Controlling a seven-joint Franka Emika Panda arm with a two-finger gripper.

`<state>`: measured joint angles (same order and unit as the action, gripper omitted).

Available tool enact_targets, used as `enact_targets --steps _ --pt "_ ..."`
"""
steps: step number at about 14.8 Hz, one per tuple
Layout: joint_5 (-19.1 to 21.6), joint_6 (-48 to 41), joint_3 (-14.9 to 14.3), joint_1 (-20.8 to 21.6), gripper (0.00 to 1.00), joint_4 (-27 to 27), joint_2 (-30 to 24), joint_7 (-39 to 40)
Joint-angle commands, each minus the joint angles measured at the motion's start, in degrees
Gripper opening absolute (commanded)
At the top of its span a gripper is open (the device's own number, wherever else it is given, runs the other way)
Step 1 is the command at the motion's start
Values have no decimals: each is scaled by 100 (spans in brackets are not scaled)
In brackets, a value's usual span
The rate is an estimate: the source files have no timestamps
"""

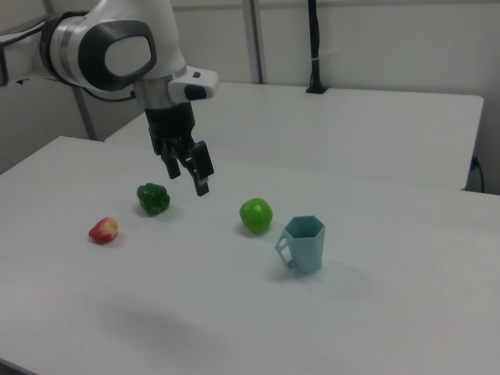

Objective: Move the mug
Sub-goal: 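Move the open gripper toward the teal hexagonal mug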

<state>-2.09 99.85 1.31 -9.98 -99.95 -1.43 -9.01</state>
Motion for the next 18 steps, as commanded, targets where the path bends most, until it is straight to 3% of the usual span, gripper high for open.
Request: enact_targets --steps 1,5,10,16,18 --pt "103 -63 -157 -48 100 98 -68 311" --pt "130 235 -280 -267 100 107 81 647" --pt "174 430 -271 -601 100 475 731 647" --pt "472 772 -271 -759 100 564 1346 585" --pt "709 1271 -280 -786 100 564 1610 463"
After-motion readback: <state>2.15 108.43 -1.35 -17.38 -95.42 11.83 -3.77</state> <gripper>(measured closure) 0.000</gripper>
